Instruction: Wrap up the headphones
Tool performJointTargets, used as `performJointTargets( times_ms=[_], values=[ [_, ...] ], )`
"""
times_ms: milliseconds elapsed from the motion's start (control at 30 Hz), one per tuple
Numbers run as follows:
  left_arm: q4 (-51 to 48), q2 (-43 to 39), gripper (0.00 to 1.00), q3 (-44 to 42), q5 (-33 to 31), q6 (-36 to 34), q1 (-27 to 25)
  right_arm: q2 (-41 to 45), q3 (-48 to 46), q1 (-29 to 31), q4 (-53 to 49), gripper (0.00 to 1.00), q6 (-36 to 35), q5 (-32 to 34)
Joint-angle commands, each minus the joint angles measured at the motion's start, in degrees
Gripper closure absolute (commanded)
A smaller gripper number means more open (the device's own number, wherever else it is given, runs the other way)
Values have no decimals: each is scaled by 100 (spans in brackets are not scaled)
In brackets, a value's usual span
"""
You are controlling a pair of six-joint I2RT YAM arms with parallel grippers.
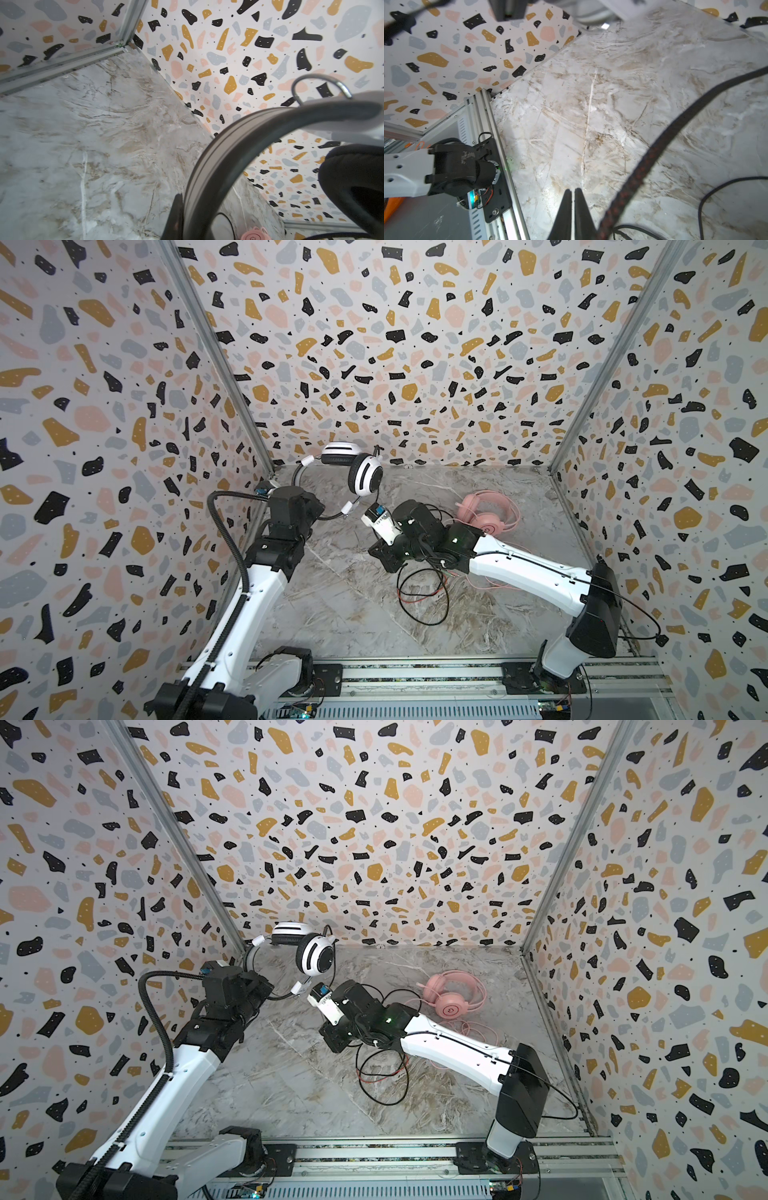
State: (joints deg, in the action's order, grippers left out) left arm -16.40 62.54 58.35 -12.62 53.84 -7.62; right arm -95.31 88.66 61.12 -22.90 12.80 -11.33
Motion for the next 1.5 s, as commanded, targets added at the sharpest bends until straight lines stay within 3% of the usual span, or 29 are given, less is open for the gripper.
performJointTargets(
  times_ms=[0,167,367,533,867,1033,1133,1267,1467],
  values=[
    [337,229,100,379,-517,-209,-125,-88,458,130,-445,92,-191,-37],
    [-81,862,100,823,-881,-1381,-480,-290,1270,177,-1208,92,-629,103],
    [-159,1119,100,740,317,-2480,-643,-602,2673,-233,-2497,91,-1251,401],
    [-468,970,100,542,1094,-3401,-837,-224,2635,-1023,-2607,91,-1310,423],
    [-471,113,100,2,2311,-4061,-837,403,1771,-2382,-2490,91,-1336,197],
    [-557,123,100,35,3070,-4318,-838,394,1585,-2478,-2434,90,-1454,173],
    [-860,359,100,166,3421,-4509,-838,401,1545,-2465,-2214,90,-1482,-205],
    [-1331,639,100,377,3529,-4790,-902,316,1703,-2342,-2035,90,-1475,-317],
    [-1135,450,100,399,4127,-4700,-970,-58,1771,-2473,-1841,90,-1360,-272]
  ],
)
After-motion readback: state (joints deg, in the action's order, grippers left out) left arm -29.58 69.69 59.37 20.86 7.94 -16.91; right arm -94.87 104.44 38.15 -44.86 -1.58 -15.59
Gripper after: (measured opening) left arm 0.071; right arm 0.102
